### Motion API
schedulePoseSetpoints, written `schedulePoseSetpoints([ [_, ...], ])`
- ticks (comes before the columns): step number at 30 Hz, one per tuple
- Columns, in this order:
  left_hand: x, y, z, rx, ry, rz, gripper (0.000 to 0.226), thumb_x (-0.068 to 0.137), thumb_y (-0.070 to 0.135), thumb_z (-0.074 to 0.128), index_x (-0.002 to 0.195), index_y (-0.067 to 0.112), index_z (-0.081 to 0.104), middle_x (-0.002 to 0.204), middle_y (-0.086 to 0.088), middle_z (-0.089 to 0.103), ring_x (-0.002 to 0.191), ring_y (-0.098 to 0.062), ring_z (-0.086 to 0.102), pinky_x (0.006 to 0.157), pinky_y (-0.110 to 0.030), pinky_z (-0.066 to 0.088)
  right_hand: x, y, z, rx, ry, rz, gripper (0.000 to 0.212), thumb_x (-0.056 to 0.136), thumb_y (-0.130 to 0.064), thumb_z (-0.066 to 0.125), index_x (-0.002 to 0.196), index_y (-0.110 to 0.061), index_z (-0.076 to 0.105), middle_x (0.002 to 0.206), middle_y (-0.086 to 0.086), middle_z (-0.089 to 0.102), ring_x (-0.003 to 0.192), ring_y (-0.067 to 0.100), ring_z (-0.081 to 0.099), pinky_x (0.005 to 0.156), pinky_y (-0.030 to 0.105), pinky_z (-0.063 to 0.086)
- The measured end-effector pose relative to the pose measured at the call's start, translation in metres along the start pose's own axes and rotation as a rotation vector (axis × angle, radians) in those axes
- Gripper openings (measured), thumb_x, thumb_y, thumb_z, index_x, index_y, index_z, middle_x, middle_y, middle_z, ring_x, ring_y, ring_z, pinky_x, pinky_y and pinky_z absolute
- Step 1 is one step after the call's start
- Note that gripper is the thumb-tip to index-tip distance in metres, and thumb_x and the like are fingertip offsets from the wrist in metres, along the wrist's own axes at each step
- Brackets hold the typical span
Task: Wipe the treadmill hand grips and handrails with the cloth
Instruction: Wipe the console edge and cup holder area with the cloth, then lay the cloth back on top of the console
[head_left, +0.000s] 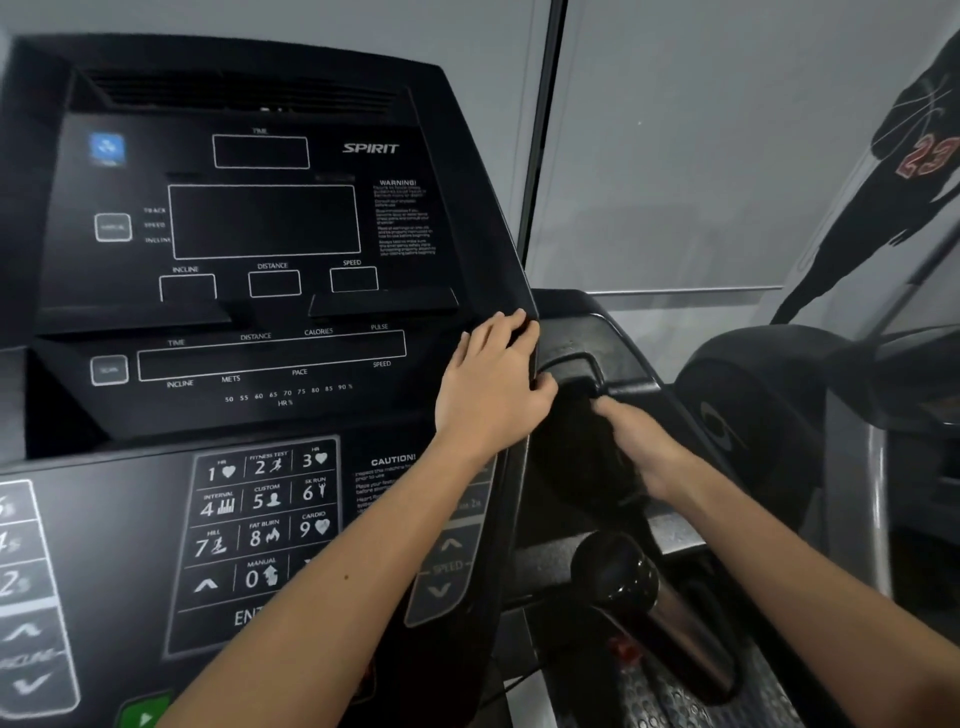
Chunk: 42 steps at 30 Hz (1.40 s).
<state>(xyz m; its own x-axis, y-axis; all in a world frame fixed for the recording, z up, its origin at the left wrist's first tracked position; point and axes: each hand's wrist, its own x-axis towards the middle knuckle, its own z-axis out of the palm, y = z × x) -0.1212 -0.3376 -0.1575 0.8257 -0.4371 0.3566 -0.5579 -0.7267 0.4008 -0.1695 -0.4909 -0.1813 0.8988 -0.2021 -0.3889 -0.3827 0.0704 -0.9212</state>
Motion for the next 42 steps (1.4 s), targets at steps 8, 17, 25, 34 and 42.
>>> schedulePoseSetpoints([
  [8,-0.028,-0.006,-0.012,-0.309,-0.011,-0.037,0.041,0.093,0.045,0.045,0.131,0.032,0.050,0.134,0.019,0.048,0.129,-0.005,0.037,0.103,-0.028,0.033,-0.015,-0.041,0.015,0.362,0.082,-0.210,0.025,0.098,-0.021,0.039,0.092,-0.010,0.060,0.085,0.008,0.065,0.074,0.019,0.061,0.063,0.032,0.054],
  [17,-0.055,0.008,-0.043,-0.541,0.131,-0.012,0.030,0.084,0.020,0.067,0.114,0.015,0.064,0.102,0.007,0.066,0.098,-0.007,0.061,0.084,-0.010,0.044,-0.050,-0.059,0.044,0.423,0.061,-0.364,0.016,0.097,-0.016,0.046,0.085,-0.011,0.055,0.082,0.007,0.064,0.072,0.020,0.066,0.067,0.032,0.057],
  [25,-0.081,0.005,-0.101,-0.555,0.492,-0.161,0.012,0.092,0.010,0.055,0.090,0.016,0.065,0.082,0.009,0.067,0.081,-0.010,0.064,0.077,-0.026,0.053,-0.074,-0.064,0.062,-0.215,0.239,-0.813,0.011,0.090,-0.020,0.059,0.079,-0.020,0.060,0.114,-0.002,0.036,0.112,0.007,0.041,0.093,0.016,0.031],
  [34,-0.115,-0.040,-0.152,-0.612,0.682,-0.260,0.013,0.089,0.007,0.059,0.097,0.015,0.053,0.084,0.017,0.055,0.079,0.010,0.057,0.070,-0.003,0.043,-0.085,-0.058,0.117,-0.413,-0.144,-0.828,0.019,0.083,-0.012,0.067,0.102,-0.014,0.067,0.104,0.001,0.064,0.095,0.008,0.056,0.083,0.014,0.042],
  [42,-0.105,-0.134,-0.194,-0.292,0.541,-0.201,0.024,0.091,-0.003,0.050,0.097,0.009,0.070,0.102,0.002,0.065,0.097,-0.005,0.055,0.079,0.003,0.035,-0.056,-0.075,0.201,-0.806,-0.045,-1.004,0.062,0.082,-0.022,0.068,0.137,-0.019,0.039,0.132,-0.002,0.038,0.118,0.020,0.030,0.094,0.029,0.026],
])
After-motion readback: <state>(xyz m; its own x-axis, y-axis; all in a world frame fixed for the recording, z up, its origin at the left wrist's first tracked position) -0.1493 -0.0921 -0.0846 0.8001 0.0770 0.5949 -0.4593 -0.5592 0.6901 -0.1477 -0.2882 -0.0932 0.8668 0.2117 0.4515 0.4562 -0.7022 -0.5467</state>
